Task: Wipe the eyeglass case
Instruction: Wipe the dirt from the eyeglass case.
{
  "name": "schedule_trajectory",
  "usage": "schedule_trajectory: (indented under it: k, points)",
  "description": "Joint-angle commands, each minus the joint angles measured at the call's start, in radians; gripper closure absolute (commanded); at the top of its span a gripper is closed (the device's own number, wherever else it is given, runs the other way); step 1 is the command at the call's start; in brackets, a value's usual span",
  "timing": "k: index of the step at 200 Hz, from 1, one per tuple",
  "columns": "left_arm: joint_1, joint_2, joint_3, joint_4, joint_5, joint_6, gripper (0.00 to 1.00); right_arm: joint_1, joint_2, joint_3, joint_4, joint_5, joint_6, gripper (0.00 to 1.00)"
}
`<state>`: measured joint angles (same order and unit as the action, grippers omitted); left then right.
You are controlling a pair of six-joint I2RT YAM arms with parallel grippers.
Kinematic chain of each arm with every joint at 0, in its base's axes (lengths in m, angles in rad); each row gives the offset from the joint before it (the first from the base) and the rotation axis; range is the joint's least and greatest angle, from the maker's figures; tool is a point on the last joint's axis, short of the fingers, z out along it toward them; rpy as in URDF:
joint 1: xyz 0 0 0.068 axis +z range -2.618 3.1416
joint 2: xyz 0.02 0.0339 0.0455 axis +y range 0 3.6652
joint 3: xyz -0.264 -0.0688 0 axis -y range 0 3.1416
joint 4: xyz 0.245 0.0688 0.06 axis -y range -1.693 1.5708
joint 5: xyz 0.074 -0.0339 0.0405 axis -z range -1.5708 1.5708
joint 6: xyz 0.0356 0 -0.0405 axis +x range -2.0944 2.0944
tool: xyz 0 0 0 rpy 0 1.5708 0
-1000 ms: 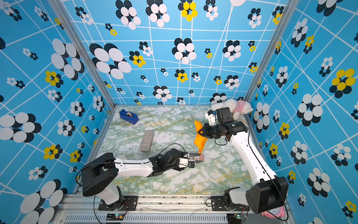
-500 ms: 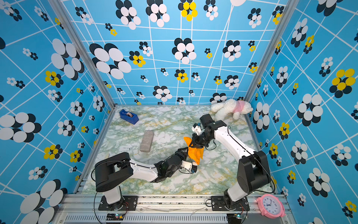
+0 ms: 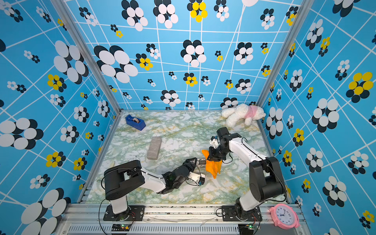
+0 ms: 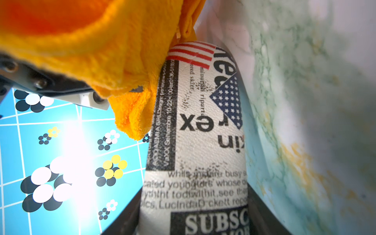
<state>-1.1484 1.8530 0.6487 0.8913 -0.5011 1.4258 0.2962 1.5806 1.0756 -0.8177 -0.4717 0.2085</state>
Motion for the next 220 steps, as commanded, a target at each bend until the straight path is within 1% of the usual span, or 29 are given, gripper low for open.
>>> schedule_trajectory:
  k: [1,14,23,39,53,72,88,105,119,144,151,168,173,195,220]
  points:
    - [0.005,-0.031,0.019,0.165,-0.030,-0.007,0.76,0.107,0.056,0.076,-0.081,0.006,-0.018,1.00]
    - [0.005,-0.024,0.022,0.181,-0.030,0.007,0.76,0.151,0.084,0.128,-0.079,-0.039,-0.002,1.00]
    - [0.004,-0.016,0.023,0.190,-0.035,0.025,0.76,0.168,0.098,0.162,-0.084,-0.047,0.000,1.00]
    - [0.002,-0.005,0.026,0.233,-0.042,0.061,0.76,0.175,0.117,0.203,-0.123,-0.039,-0.023,1.00]
    - [0.001,0.035,0.029,0.298,-0.053,0.108,0.76,0.172,0.137,0.223,-0.175,0.004,-0.062,1.00]
    - [0.003,0.088,0.033,0.412,-0.060,0.178,0.76,0.150,0.160,0.205,-0.223,0.044,-0.101,1.00]
    - [0.004,0.127,0.033,0.495,-0.059,0.213,0.77,0.114,0.154,0.158,-0.219,0.071,-0.105,1.00]
    - [0.006,0.131,0.033,0.494,-0.068,0.193,0.78,0.061,0.114,0.097,-0.182,0.092,-0.084,1.00]
    - [0.008,0.114,0.022,0.465,-0.065,0.153,0.77,0.025,0.083,0.067,-0.174,0.155,-0.076,1.00]
    - [0.016,0.075,0.014,0.365,-0.059,0.058,0.75,0.003,0.034,0.046,-0.177,0.307,-0.066,1.00]
    - [0.022,0.057,0.014,0.323,-0.057,0.007,0.72,0.002,0.009,0.040,-0.168,0.352,-0.056,1.00]
    - [0.037,0.002,0.008,0.146,-0.039,-0.147,0.73,-0.010,-0.067,0.019,-0.128,0.387,-0.037,1.00]
    - [0.041,-0.043,0.007,0.094,-0.028,-0.199,0.73,-0.016,-0.094,0.016,-0.120,0.393,-0.032,1.00]
    - [0.080,-0.189,0.013,-0.199,0.080,-0.442,0.72,-0.044,-0.210,0.022,-0.094,0.407,-0.026,1.00]
    - [0.145,-0.316,0.111,-0.577,0.263,-0.722,0.71,-0.054,-0.331,0.033,-0.068,0.429,-0.027,1.00]
